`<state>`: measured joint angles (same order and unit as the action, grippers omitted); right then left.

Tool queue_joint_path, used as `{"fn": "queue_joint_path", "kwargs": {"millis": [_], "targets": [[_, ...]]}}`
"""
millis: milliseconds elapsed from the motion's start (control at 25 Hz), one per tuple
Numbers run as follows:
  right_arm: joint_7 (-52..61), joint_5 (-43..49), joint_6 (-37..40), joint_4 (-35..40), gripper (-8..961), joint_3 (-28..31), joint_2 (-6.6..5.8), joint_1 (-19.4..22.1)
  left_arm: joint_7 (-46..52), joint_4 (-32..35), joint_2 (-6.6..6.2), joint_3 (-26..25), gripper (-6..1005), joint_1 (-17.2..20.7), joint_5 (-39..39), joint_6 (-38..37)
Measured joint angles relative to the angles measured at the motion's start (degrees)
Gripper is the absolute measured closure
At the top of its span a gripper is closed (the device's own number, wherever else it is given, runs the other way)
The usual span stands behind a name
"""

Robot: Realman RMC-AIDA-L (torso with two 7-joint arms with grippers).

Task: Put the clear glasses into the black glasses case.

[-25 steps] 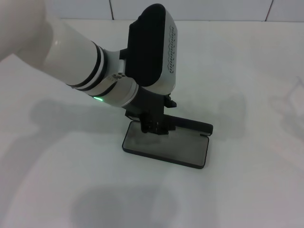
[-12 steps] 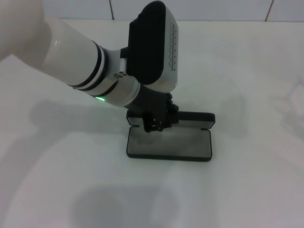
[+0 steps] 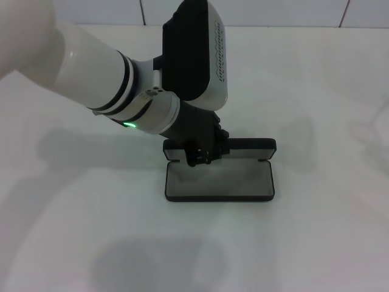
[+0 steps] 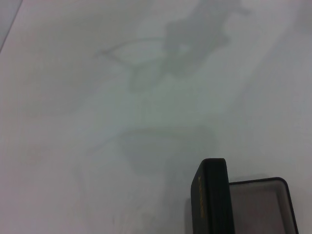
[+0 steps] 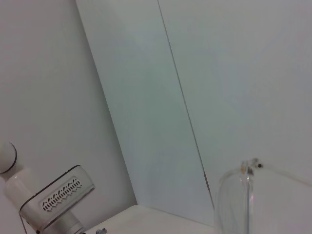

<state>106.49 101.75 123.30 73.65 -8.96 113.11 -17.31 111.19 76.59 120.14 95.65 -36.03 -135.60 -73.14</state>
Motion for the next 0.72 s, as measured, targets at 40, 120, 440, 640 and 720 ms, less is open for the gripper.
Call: {"fn": "queue_joint_path", "kwargs": {"millis": [40,120,440,640,720], "targets": [[0.00,-0.02,0.00,0.00,838,0.00,0.00,0.00,0.05,0.00,0.00,0.01,756,0.00,0.00,0.02],[0.01,-0.19,0.00,0.01,838,0.00,0.00,0.00,0.23,-0.09,0.01,0.09,742,0.00,0.00,0.04],[0.06,-0.89,0.00,0.01,838,0.11,-0.03,0.08,0.41,0.24,-0.03,0.11,683,0.75,1.07,0.05],[0.13,-1.40,0.00,0.01,837,0.09,-0.24,0.09,0.17,0.24,-0.18,0.08,647,0.78,2.02,-0.25],[0.12,-1.48,0.00,0.01,837,0.09,-0.26,0.09,0.14,0.24,-0.21,-0.12,632,0.82,2.15,-0.45]]}}
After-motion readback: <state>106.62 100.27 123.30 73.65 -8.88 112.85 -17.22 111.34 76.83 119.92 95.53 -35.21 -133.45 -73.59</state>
